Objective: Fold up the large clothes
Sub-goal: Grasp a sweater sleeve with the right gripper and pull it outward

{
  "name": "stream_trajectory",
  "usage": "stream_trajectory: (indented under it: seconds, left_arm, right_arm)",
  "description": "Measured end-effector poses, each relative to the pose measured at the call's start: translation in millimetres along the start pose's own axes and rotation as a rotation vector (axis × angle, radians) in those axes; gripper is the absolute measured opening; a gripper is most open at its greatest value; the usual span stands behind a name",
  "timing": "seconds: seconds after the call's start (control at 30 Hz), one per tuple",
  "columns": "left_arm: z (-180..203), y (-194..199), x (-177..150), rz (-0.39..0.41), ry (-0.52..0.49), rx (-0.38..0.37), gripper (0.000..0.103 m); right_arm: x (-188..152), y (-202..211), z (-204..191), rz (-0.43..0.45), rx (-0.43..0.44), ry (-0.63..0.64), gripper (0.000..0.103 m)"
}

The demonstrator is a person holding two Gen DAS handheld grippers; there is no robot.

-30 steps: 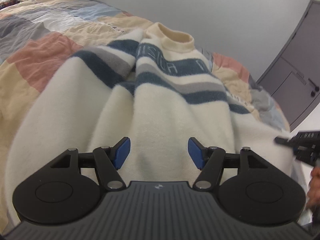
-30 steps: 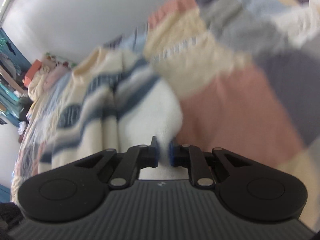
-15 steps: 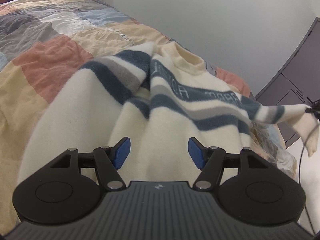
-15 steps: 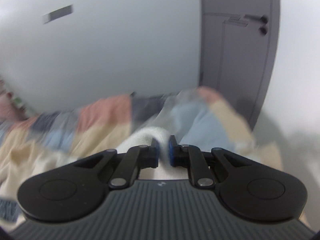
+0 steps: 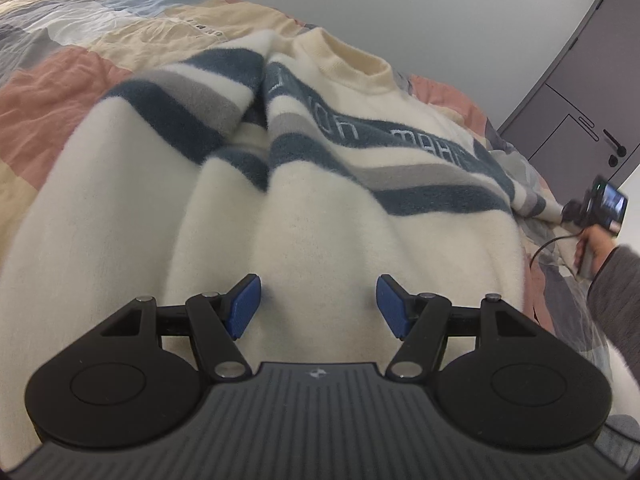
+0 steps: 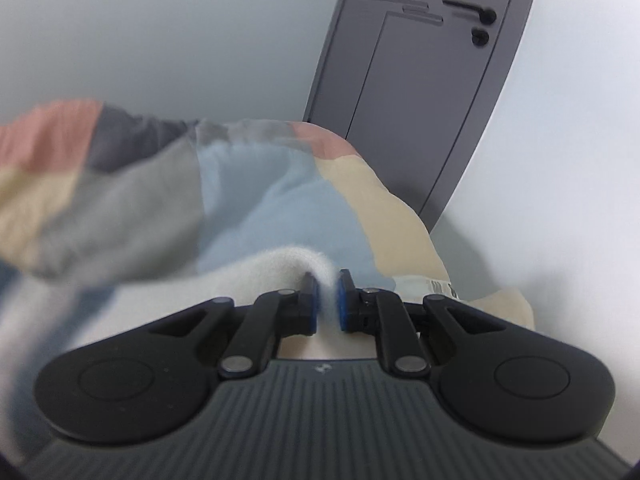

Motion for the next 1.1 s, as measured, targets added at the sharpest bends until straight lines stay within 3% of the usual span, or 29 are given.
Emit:
stream_trajectory:
  seconds: [0.17,0.33,0.5,0.73,0.87,0.93,1.1]
  left_arm:
    - [-5.7,-8.8,3.9,-0.007,0.018,-0.003,0.069]
    - [-4.5,-6.2,5.0,0.004,0.019,-0.002,0.069]
    - [4.4,13.0,7.2,0.059,-0.002,-0.008,0.069]
    - [32.2,47.2,5.1,0.141,-0.078,-0.051,0.069]
    - [51.0,59.2,-0.7,0.144,-0.091,-0.098,0.069]
    - [57.1,60.8,-4.7,0.128,-0.051,-0.161,0.069]
    - [78.2,59.8,-13.5,0.098,-0.035,-0.245,0.068]
  right_arm:
    - [-12.5,6.8,4.2,0.057,0.035,-0.100,0.015]
    - [-7.3,29.7,8.1,0.015,0.041,-0.158,0.021]
    - [-9.7,82.1,12.9,0.000,0.108,-0.177,0.049]
    - [-25.7,189.4,0.3,-0.080,0.313,-0.250,0.050]
    - [-41.5,258.8,-17.0,-0.120,0.428,-0.270,0.050]
    - [-53.4,288.9,-25.6,-0.160,0.497,-0.303,0.050]
    - [-100.5,345.7,-45.3,-0.254,0.647,-0.372,0.050]
Point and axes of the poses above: each gripper's, at about its wrist camera, not at the fingertips, and y roughly against the way its jaws point, z to its right, x to its top, the point moved 7 cm from there along -y, roughly the way its jaws point, and after that the axes turned 12 degrees about -y, right-handed, at the moved point
